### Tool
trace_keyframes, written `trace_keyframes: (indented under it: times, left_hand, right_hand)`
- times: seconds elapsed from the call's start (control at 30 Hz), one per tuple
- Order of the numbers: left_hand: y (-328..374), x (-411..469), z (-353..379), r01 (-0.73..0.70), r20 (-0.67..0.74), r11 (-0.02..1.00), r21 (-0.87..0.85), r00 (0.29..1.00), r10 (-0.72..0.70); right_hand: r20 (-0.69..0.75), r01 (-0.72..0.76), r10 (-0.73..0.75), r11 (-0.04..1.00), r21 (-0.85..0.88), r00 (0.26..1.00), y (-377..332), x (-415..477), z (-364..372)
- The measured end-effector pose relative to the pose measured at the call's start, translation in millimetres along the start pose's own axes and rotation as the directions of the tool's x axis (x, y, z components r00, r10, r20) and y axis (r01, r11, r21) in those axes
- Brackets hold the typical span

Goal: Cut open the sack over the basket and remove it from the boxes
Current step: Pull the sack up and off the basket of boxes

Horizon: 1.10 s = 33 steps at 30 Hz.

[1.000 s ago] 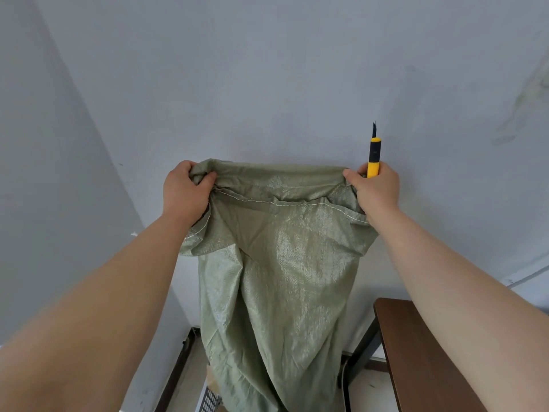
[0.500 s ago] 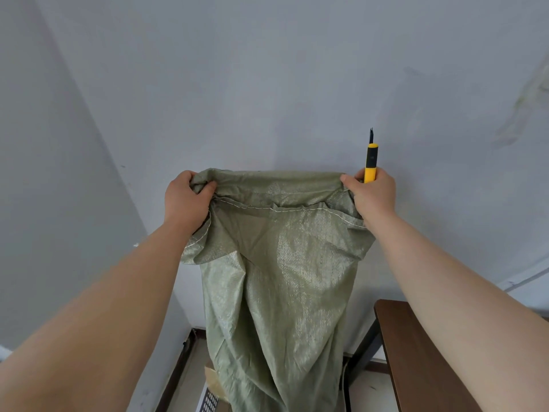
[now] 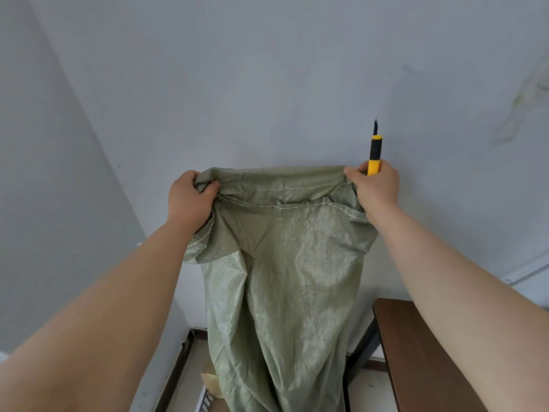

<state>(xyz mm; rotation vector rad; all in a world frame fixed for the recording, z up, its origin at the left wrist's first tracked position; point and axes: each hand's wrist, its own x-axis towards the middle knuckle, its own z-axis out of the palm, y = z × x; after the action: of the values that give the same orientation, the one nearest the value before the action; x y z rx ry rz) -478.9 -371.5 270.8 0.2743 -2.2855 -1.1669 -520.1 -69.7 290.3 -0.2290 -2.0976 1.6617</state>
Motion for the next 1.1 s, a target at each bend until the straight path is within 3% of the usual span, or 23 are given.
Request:
trace_keyframes:
  times: [0.63, 1.1]
  left_hand:
    - [24, 8, 13, -0.005, 0.026, 0.998, -0.062, 1.000, 0.007]
    - [47, 22, -2, -0.059, -0.048, 0.994, -0.089, 0.997, 0.055]
  right_hand:
    - [-0.073, 0.034, -0.030, 0.998, 0.061, 0.997, -26, 12, -20]
    - [-0.104, 0.056, -0.046, 0.994, 0.097, 0.994, -52, 15, -18]
